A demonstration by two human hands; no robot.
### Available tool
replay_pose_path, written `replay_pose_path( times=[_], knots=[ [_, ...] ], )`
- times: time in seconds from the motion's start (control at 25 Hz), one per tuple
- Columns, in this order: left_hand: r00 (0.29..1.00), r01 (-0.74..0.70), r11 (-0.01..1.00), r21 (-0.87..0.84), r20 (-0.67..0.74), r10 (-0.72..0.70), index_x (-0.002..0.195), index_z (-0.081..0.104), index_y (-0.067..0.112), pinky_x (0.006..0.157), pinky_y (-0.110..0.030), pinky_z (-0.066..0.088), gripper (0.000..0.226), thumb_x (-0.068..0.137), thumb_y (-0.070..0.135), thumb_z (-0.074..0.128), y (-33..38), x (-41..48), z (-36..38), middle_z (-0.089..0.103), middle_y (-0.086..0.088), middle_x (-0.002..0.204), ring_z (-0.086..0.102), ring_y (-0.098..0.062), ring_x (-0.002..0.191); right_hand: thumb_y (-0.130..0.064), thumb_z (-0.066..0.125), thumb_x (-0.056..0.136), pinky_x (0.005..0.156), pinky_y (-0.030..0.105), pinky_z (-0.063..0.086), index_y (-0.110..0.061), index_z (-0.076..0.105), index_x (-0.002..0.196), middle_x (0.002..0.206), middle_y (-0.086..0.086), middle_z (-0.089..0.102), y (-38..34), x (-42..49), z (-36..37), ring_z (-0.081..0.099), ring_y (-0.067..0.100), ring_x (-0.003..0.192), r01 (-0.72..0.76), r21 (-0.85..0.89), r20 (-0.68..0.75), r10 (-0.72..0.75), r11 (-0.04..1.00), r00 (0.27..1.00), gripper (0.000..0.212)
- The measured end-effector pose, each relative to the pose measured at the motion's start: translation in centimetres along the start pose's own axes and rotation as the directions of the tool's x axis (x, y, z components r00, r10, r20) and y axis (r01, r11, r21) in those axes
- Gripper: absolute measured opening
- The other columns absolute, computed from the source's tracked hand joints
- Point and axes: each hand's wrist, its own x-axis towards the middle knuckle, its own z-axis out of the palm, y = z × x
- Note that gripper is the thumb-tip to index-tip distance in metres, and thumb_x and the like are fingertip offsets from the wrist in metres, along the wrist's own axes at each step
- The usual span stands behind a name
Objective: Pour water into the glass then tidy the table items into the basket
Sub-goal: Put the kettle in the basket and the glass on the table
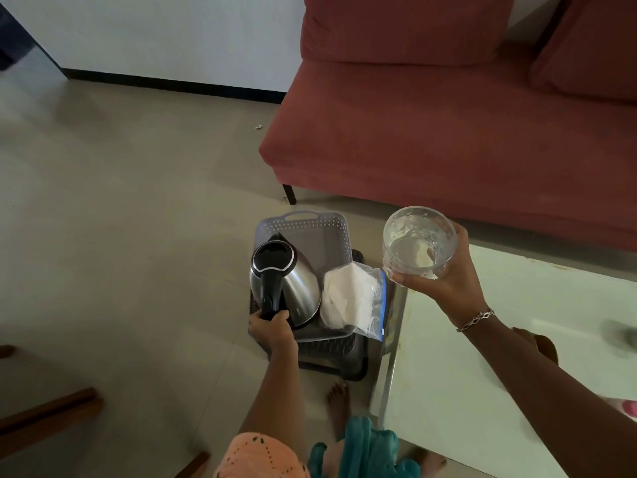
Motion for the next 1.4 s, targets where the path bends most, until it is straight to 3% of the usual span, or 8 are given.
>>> replay_pose_path(
  times=[0.52, 0.64, 0.68, 0.76, 0.88, 1.04, 1.16, 1.4],
  knots=[
    [0.981, 0.046, 0.998, 0.042, 0.185, -0.054, 0.113, 0.055, -0.011, 0.079, -0.033, 0.042, 0.04, 0.074, -0.009, 0.066, -0.6, -1.2, -0.8, 0.06, -0.021, 0.105, 0.055, -0.027, 0.092, -0.022, 0.079, 0.051, 0.08, 0.0, 0.043, -0.012, 0.032, 0.129, 0.118, -0.011, 0.043, 1.1, -3.1, -2.6, 0.047, -0.009, 0.105, -0.01, -0.009, -0.021, 0.01, 1.0, 1.0, 0.092],
    [0.986, -0.163, 0.975, 0.15, -0.008, 0.166, 0.123, 0.048, -0.005, 0.094, -0.042, 0.046, 0.061, 0.069, 0.002, 0.074, 1.8, -3.8, -0.2, 0.054, -0.024, 0.121, 0.057, -0.037, 0.108, -0.023, 0.079, 0.05, 0.079, 0.0, 0.044, -0.015, 0.033, 0.126, 0.116, -0.01, 0.044, 0.8, -3.9, -3.7, 0.048, -0.001, 0.106, -0.016, -0.008, -0.033, 0.015, 1.0, 0.999, 0.089],
    [0.957, -0.279, 0.948, 0.15, -0.037, 0.288, 0.128, 0.044, -0.003, 0.098, -0.045, 0.044, 0.065, 0.072, 0.007, 0.074, 3.0, -5.8, 0.3, 0.05, -0.023, 0.127, 0.053, -0.037, 0.114, -0.022, 0.079, 0.05, 0.078, 0.0, 0.043, -0.017, 0.032, 0.124, 0.114, -0.013, 0.044, 0.7, -4.1, -4.2, 0.048, -0.001, 0.105, -0.017, 0.0, -0.031, 0.017, 1.0, 0.999, 0.087],
    [0.906, -0.373, 0.927, -0.019, 0.207, 0.369, 0.122, 0.05, 0.002, 0.094, -0.038, 0.044, 0.052, 0.079, 0.022, 0.07, 5.8, -11.0, 1.7, 0.055, -0.015, 0.12, 0.055, -0.027, 0.109, -0.023, 0.08, 0.05, 0.076, 0.0, 0.043, -0.021, 0.032, 0.121, 0.113, -0.018, 0.043, 0.5, -4.5, -5.0, 0.049, -0.006, 0.103, -0.02, 0.007, -0.025, 0.02, 1.0, 0.999, 0.086],
    [0.611, -0.016, 0.997, -0.08, 0.788, 0.073, 0.084, 0.054, 0.017, 0.086, -0.032, 0.041, 0.036, 0.074, 0.05, 0.066, 8.7, -19.8, 3.2, 0.048, -0.003, 0.081, 0.048, -0.013, 0.075, -0.038, 0.081, 0.047, 0.076, 0.001, 0.043, -0.022, 0.03, 0.121, 0.114, -0.021, 0.042, 0.4, -5.3, -6.9, 0.047, -0.016, 0.103, -0.011, -0.02, -0.034, 0.01, 1.0, 0.999, 0.091],
    [0.36, 0.101, 0.99, 0.099, 0.924, -0.129, 0.115, 0.057, 0.011, 0.089, -0.04, 0.048, 0.061, 0.068, 0.049, 0.063, 7.8, -23.8, 5.1, 0.059, -0.011, 0.1, 0.056, -0.022, 0.096, -0.038, 0.079, 0.048, 0.077, -0.003, 0.039, -0.016, 0.031, 0.123, 0.111, -0.025, 0.037, 0.5, -6.4, -9.7, 0.046, -0.009, 0.101, -0.018, -0.061, -0.078, 0.014, 0.998, 0.997, 0.091],
    [0.305, 0.091, 0.987, 0.134, 0.94, -0.156, 0.108, 0.06, 0.011, 0.089, -0.04, 0.049, 0.052, 0.066, 0.042, 0.063, 6.8, -25.8, 6.7, 0.062, -0.009, 0.1, 0.058, -0.021, 0.094, -0.038, 0.078, 0.049, 0.076, -0.005, 0.038, -0.008, 0.032, 0.127, 0.109, -0.026, 0.036, 0.9, -7.4, -12.0, 0.045, -0.008, 0.1, -0.025, -0.059, -0.097, 0.019, 0.998, 0.995, 0.095],
    [0.319, 0.016, 0.98, 0.198, 0.928, -0.193, 0.101, 0.059, 0.016, 0.083, -0.039, 0.052, 0.035, 0.075, 0.036, 0.068, 4.2, -29.7, 10.6, 0.061, -0.01, 0.108, 0.057, -0.024, 0.102, -0.035, 0.077, 0.052, 0.083, -0.002, 0.039, -0.009, 0.03, 0.129, 0.115, -0.024, 0.035, 2.0, -9.0, -17.7, 0.043, -0.005, 0.106, -0.083, -0.128, -0.104, 0.069, 0.988, 0.992, 0.094]
  ],
)
